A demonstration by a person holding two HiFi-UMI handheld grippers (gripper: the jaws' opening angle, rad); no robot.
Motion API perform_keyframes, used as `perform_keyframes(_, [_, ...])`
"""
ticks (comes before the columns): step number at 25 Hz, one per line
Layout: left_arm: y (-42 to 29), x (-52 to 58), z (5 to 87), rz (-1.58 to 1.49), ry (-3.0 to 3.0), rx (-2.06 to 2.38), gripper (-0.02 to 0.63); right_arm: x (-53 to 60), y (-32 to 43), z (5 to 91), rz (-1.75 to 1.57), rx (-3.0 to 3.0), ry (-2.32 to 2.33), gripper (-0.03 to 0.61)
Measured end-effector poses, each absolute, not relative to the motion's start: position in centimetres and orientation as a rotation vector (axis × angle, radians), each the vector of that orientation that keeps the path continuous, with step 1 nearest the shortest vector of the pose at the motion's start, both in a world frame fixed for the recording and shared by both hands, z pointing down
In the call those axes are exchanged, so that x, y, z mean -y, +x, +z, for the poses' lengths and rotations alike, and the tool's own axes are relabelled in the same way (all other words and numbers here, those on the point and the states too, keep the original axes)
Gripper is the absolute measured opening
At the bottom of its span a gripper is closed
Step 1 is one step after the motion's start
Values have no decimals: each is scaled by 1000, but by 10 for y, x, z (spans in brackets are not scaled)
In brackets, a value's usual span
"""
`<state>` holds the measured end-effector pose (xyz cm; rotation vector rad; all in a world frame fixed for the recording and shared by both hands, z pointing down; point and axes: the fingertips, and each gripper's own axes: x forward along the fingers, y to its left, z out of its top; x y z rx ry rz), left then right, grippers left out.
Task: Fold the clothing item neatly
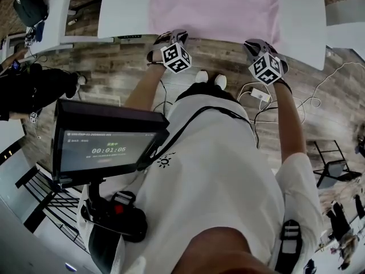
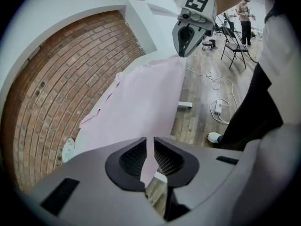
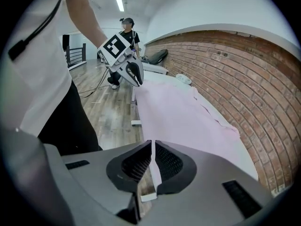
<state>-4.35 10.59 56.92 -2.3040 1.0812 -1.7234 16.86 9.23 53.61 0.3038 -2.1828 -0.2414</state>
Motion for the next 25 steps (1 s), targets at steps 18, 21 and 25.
perform_keyframes(18, [-104,-106,614,-1922,-2102,-942,244,-84,193,604,-353,1884,325,213])
perform_keyframes(21, [-102,-112,613,-1945,-2083,-917,244,-87,197,601,-346,1872,331,213])
perform_keyframes(25, [-100,-119,620,-1966,-2103,-876,244,-91,201,601,-324,1871,319,213])
